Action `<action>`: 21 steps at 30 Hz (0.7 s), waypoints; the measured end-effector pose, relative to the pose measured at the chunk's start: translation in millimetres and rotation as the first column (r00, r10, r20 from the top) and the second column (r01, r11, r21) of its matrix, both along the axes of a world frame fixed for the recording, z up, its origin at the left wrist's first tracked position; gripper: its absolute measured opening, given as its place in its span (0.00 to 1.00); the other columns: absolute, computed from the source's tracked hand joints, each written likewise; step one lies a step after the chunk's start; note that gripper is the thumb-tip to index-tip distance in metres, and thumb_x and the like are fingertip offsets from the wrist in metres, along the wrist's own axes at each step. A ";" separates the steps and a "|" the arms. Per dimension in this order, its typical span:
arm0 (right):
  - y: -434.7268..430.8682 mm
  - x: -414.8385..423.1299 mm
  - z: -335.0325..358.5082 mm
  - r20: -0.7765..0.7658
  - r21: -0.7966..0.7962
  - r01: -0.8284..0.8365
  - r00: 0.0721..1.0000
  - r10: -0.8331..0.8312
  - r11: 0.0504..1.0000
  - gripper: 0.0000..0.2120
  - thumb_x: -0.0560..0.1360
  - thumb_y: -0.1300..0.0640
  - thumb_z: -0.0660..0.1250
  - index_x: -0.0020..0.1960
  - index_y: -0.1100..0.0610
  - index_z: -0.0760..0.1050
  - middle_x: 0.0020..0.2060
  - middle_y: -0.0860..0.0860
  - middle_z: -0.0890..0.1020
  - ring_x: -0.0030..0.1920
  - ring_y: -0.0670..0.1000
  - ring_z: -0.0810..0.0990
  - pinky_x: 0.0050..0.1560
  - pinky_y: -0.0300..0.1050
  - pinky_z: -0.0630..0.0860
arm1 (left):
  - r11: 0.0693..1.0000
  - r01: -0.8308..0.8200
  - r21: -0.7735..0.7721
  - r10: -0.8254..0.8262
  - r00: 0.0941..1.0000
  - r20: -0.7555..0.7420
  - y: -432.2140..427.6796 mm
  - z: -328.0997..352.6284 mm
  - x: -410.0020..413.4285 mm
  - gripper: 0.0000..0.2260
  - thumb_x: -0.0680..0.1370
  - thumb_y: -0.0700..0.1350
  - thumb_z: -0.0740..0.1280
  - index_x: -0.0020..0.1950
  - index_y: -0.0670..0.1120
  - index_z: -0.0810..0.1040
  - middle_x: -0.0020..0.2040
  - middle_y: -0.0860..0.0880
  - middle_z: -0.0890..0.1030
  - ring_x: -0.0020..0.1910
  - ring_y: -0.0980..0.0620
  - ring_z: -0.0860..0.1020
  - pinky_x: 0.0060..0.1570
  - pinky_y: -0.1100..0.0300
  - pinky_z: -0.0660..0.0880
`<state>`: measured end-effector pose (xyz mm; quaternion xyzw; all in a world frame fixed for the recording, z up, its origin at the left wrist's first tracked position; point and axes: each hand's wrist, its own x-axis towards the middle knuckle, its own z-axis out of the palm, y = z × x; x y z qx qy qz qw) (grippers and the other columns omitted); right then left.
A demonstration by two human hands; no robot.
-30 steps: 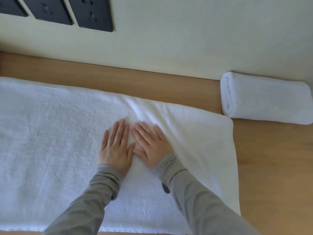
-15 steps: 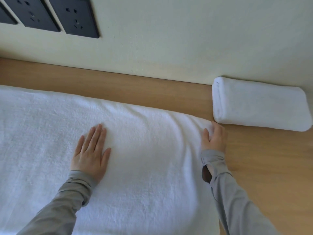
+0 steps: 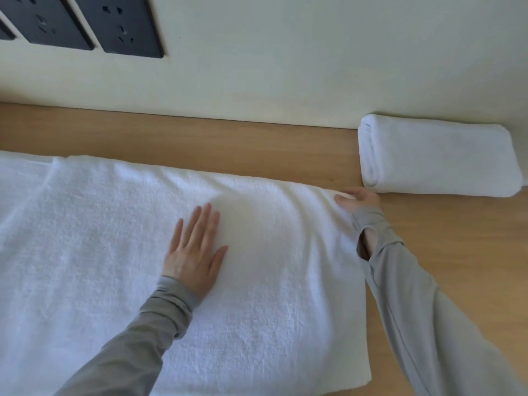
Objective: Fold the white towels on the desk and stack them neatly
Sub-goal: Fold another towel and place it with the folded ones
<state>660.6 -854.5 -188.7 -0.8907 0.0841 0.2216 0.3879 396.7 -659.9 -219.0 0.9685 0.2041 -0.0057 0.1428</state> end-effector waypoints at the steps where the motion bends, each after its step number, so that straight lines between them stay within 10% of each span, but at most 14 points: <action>1: -1.3 -4.3 2.3 0.012 0.032 -0.001 1.000 0.001 0.999 0.17 0.72 0.60 0.70 0.60 0.60 0.76 0.55 0.54 0.77 0.55 0.51 0.75 0.51 0.36 0.68 | 0.998 0.060 0.007 -0.060 0.998 -0.001 -9.3 -0.4 14.0 0.28 0.79 0.56 0.46 0.75 0.42 0.56 0.75 0.43 0.58 0.75 0.43 0.55 0.72 0.44 0.56; 8: -19.8 3.4 18.2 0.223 0.182 0.131 0.960 -0.170 0.975 0.06 0.65 0.60 0.75 0.40 0.52 0.81 0.39 0.48 0.82 0.38 0.42 0.78 0.43 0.36 0.76 | 0.987 0.143 0.078 -0.140 0.989 -0.042 -16.6 -17.0 33.3 0.28 0.79 0.59 0.43 0.77 0.48 0.50 0.78 0.50 0.50 0.76 0.50 0.49 0.73 0.49 0.46; 11: -8.4 -0.6 4.5 0.325 -0.103 -0.031 0.944 0.063 0.994 0.10 0.69 0.59 0.73 0.49 0.59 0.79 0.45 0.57 0.82 0.47 0.56 0.79 0.54 0.49 0.75 | 0.986 0.141 0.085 -0.137 0.989 -0.052 -18.5 -17.0 35.4 0.29 0.79 0.59 0.44 0.77 0.47 0.51 0.77 0.50 0.51 0.76 0.50 0.50 0.73 0.49 0.46; 14: 2.3 -19.2 -7.0 0.377 -0.605 -0.114 0.830 0.410 0.788 0.15 0.74 0.56 0.67 0.57 0.61 0.72 0.54 0.61 0.76 0.56 0.60 0.72 0.55 0.52 0.67 | 0.987 0.134 0.093 -0.129 0.990 -0.065 -19.1 -18.7 35.2 0.29 0.79 0.60 0.44 0.77 0.48 0.50 0.78 0.50 0.50 0.76 0.50 0.48 0.73 0.49 0.46; 17: 26.7 -58.1 -5.1 0.572 -0.626 0.059 0.713 0.406 0.777 0.17 0.72 0.56 0.69 0.58 0.60 0.73 0.57 0.60 0.75 0.59 0.61 0.72 0.53 0.55 0.68 | 0.986 0.131 0.101 -0.125 0.990 -0.071 -19.9 -19.6 36.0 0.29 0.78 0.60 0.43 0.77 0.48 0.49 0.78 0.50 0.49 0.76 0.51 0.47 0.73 0.48 0.46; 19: 62.1 -97.3 -12.1 0.638 -0.492 -0.218 0.568 0.520 0.843 0.16 0.74 0.56 0.65 0.60 0.59 0.75 0.61 0.58 0.76 0.64 0.60 0.73 0.61 0.57 0.68 | 0.986 0.132 0.100 -0.124 0.989 -0.081 -20.4 -20.0 37.0 0.29 0.78 0.59 0.43 0.77 0.47 0.49 0.78 0.49 0.49 0.76 0.50 0.47 0.74 0.48 0.46; 21: 90.6 -132.6 -23.0 0.515 -0.497 -0.596 0.382 0.767 0.630 0.20 0.78 0.52 0.55 0.66 0.58 0.72 0.68 0.55 0.72 0.70 0.55 0.67 0.70 0.58 0.61 | 0.986 0.134 0.102 -0.126 0.988 -0.085 -19.9 -19.3 37.0 0.29 0.78 0.57 0.43 0.77 0.45 0.51 0.77 0.48 0.49 0.76 0.50 0.46 0.73 0.48 0.44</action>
